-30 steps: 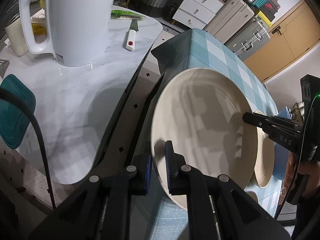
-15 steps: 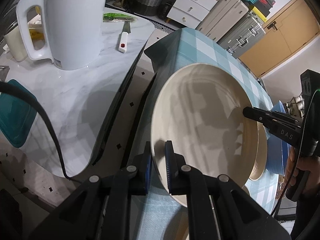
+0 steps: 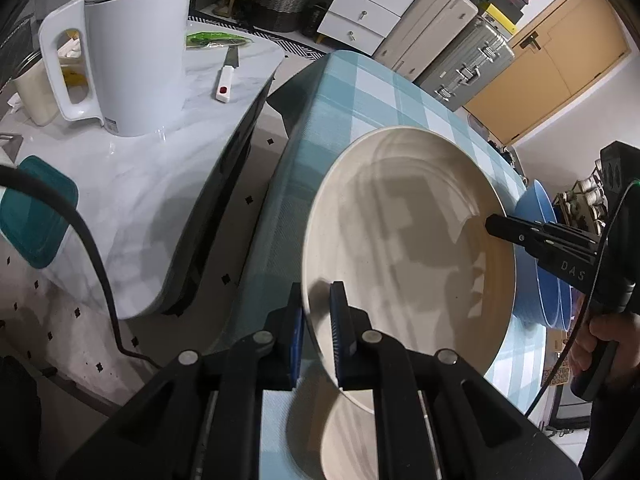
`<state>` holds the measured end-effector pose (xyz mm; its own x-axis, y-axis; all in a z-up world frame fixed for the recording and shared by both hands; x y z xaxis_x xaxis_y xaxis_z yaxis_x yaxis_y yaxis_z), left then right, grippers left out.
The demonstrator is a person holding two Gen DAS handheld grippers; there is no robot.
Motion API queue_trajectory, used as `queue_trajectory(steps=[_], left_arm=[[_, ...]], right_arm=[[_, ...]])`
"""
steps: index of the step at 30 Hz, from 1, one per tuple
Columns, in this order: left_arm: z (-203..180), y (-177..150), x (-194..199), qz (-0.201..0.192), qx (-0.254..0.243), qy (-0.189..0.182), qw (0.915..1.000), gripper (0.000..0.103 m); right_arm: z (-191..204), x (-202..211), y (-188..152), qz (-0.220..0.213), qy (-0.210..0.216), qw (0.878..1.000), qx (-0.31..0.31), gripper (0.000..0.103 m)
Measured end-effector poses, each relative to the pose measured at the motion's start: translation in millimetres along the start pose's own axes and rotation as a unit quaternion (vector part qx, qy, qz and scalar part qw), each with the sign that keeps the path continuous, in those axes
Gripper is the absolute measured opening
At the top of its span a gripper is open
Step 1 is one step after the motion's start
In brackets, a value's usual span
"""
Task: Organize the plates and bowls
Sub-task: 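Lift the cream plate with the left tool and carry it toward another cream plate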
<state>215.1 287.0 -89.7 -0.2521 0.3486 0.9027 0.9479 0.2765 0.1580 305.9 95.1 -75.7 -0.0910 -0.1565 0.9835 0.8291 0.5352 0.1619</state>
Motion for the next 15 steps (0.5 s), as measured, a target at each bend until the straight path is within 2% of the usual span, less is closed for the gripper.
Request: queue_trajectory(steps=[9, 15], left_arm=[[-24.0, -43.6, 3.9, 0.006, -0.014, 0.031, 0.9994, 0.01], [-31.8, -76.3, -5.9, 0.019, -0.016, 0.035, 0.9991, 0.01]], right_arm=[[-2.3, 8.4, -64.5, -0.007, 0.012, 1.0, -0.017, 0.007], [-5.7, -0.1, -108.6, -0.005, 0.024, 0.999, -0.038, 0.007]])
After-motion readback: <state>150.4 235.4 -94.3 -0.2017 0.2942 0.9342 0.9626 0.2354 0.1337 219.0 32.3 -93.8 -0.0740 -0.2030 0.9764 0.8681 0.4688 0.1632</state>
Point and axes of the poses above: each gripper's, at about its wrist camera, not at the fingertips, and x roughly against the way its jaws point, z to its left, y to its top, the point moved 3 cm from there along -x, roughly the way its jaws point, and after that the axes turned 11 degrees about z, right-handed, at the moved point
